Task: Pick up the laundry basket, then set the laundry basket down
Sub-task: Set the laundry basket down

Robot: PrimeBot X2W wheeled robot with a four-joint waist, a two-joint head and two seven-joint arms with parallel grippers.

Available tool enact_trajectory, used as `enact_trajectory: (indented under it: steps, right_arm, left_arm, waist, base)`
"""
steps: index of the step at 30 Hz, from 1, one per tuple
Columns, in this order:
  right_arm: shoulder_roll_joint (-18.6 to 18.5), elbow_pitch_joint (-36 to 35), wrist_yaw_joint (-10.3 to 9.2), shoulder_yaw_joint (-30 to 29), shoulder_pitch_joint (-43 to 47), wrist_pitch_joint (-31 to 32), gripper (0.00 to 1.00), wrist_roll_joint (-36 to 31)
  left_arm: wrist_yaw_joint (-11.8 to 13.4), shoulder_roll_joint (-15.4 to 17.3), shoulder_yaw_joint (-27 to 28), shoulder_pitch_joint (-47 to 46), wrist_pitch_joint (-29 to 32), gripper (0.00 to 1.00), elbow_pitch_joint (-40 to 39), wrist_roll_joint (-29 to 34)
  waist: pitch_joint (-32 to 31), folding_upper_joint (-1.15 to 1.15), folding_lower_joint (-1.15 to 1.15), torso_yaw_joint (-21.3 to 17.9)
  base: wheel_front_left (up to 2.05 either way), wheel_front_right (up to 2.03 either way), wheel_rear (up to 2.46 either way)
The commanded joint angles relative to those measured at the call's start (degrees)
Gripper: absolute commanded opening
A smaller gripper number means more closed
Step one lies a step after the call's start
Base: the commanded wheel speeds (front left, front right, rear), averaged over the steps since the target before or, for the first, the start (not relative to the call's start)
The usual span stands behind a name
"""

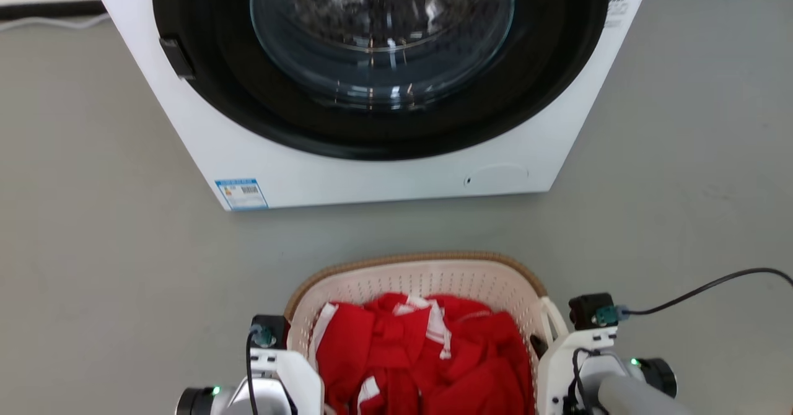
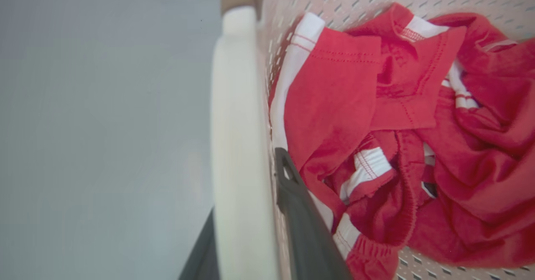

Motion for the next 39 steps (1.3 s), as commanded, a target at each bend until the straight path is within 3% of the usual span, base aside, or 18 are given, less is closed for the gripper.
enact_trajectory:
  steps: [1, 25, 39]
  right_arm:
    - [-2.98, 1.28, 0.01, 0.26, -2.46, -2.44, 0.00, -0.53]
    - [-2.98, 3.14, 0.01, -2.98, -15.23, -12.18, 0.00, -2.58]
    - [-2.98, 3.19, 0.01, -11.83, -21.53, -12.63, 0.00, -9.23]
  left_arm:
    - [1.41, 4.66, -0.19, -1.76, -0.74, 0.00, 1.14, 1.16]
    - [2.13, 4.93, 0.34, -14.04, -12.44, 0.00, 1.17, 2.00]
    - [1.09, 6.13, 0.59, -21.16, -15.77, 0.00, 1.51, 2.53]
  waist:
    - [2.49, 0.00, 0.00, 0.44]
    - [23.58, 0.00, 0.00, 1.64]
    - [34.24, 0.00, 0.00, 1.63]
  base:
    - [0.00, 0.00, 0.00]
    - [0.00, 0.00, 0.00]
    - [0.00, 0.00, 0.00]
